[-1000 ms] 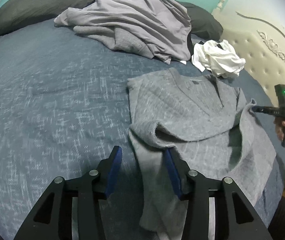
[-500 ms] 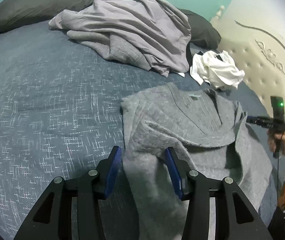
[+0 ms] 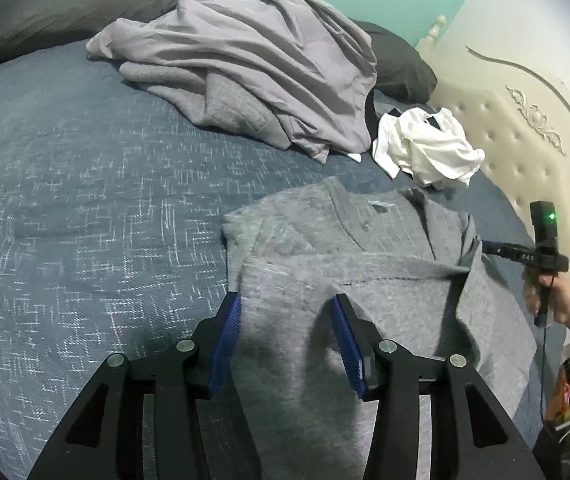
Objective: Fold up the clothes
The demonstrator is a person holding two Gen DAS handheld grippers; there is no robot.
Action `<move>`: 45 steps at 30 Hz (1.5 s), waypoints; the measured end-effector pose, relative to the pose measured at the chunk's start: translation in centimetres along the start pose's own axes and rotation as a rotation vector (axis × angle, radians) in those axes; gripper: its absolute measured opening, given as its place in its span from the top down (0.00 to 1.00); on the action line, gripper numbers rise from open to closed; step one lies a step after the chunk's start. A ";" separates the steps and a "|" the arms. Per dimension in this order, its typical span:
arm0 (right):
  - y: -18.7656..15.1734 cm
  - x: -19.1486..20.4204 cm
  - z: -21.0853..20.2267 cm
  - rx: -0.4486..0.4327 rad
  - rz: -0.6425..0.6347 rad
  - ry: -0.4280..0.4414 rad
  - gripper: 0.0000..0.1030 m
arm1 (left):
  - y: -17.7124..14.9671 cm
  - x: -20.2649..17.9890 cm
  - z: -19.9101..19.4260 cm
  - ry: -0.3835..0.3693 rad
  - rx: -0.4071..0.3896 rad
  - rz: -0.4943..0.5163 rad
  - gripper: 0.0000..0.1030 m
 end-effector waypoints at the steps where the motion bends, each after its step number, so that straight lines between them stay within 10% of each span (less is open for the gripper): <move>1: 0.0 -0.1 0.0 -0.004 0.002 0.003 0.74 | 0.0 0.0 0.1 -0.001 0.001 -0.003 0.53; 23: -1.5 -0.4 0.0 0.011 -0.057 -0.021 0.74 | -0.5 -0.2 -1.2 -0.006 -0.037 -0.005 0.81; 26: -2.0 0.0 0.2 0.025 -0.086 -0.027 0.85 | -0.5 -0.3 -1.3 -0.004 -0.040 0.005 0.94; 45: -0.8 0.3 -4.4 -0.112 -0.089 -0.010 0.98 | -0.6 1.9 -2.9 0.011 -0.041 -0.071 0.96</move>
Point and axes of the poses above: each gripper's, at about its wrist camera, not at the fingertips, and z roughly the way its jaws point, x to its left, y to its top, the point moved 6 cm from there along z, roughly the way its jaws point, and after that the axes turned 15 degrees about y, right-handed, at the moved point
